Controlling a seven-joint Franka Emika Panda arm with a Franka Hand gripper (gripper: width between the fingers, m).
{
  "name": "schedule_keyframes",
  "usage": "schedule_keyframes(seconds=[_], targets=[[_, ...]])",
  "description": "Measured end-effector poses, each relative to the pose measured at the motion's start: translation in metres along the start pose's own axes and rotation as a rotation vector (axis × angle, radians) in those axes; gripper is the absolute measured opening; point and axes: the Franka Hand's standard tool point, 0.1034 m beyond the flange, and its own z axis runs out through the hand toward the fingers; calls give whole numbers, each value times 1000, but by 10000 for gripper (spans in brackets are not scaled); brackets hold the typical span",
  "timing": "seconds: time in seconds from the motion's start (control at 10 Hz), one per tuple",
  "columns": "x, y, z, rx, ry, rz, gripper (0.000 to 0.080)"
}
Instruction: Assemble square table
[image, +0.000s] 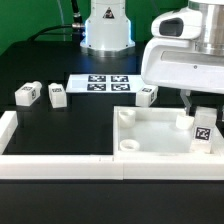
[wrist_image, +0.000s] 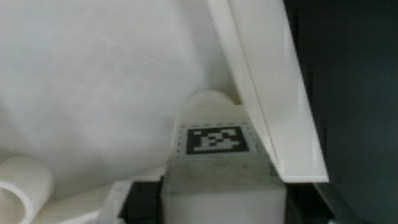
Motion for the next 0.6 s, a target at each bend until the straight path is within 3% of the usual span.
schedule_keyframes(seconds=[0.2, 0.3, 0.4, 0.5, 0.6], targets=[[0, 1, 0, -1, -4, 54, 340], [-1, 1, 0, -1, -4, 42, 475], [-1, 0, 0, -2, -5, 8, 475], [-3, -2, 1, -3, -7, -56, 606], [-4, -3, 1, -2, -7, -133, 643]])
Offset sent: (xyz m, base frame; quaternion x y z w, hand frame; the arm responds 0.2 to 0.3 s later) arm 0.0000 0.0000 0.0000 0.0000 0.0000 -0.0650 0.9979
